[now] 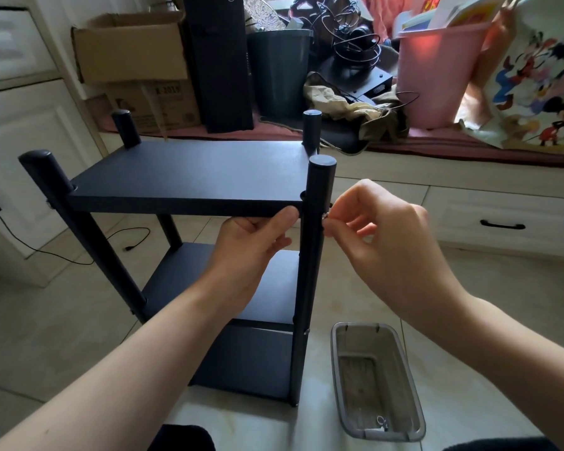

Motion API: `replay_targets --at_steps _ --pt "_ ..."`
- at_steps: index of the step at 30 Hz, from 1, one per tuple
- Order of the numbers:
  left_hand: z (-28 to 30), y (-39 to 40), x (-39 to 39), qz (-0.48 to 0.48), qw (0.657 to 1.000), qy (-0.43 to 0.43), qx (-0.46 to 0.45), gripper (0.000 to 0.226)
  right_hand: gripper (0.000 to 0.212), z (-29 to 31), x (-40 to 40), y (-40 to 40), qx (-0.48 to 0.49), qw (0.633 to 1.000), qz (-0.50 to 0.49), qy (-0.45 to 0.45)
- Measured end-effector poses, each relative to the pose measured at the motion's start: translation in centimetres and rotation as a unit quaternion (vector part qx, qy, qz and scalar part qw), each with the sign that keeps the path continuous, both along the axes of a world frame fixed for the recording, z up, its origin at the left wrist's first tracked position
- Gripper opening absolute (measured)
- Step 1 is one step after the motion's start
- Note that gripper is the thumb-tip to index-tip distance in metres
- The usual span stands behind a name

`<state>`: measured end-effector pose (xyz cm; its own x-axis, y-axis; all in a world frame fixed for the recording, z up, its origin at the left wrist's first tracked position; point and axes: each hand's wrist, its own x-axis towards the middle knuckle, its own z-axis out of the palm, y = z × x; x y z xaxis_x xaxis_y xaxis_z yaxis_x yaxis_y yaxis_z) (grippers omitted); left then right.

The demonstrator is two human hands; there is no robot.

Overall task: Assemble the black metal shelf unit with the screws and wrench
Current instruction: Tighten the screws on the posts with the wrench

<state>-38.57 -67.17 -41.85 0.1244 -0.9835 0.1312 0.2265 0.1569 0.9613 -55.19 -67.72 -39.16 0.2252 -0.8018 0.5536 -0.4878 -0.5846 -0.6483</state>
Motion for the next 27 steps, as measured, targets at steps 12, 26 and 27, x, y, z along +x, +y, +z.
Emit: replay_targets --at_steps 12,26,27 --pt "-0.07 0.15 0.12 -0.002 0.999 -0.040 -0.018 0.008 0.014 0.41 -0.04 0.23 -0.004 1.000 0.007 -0.003" --pt "0.14 -0.12 0.18 -0.008 0.999 -0.037 -0.005 0.037 0.015 0.32 0.00 0.09 -0.026 1.000 0.008 0.002" --pt "0.07 -0.15 0.24 -0.007 0.999 -0.044 -0.004 0.040 0.015 0.30 0.05 0.13 -0.031 0.999 0.005 0.008"
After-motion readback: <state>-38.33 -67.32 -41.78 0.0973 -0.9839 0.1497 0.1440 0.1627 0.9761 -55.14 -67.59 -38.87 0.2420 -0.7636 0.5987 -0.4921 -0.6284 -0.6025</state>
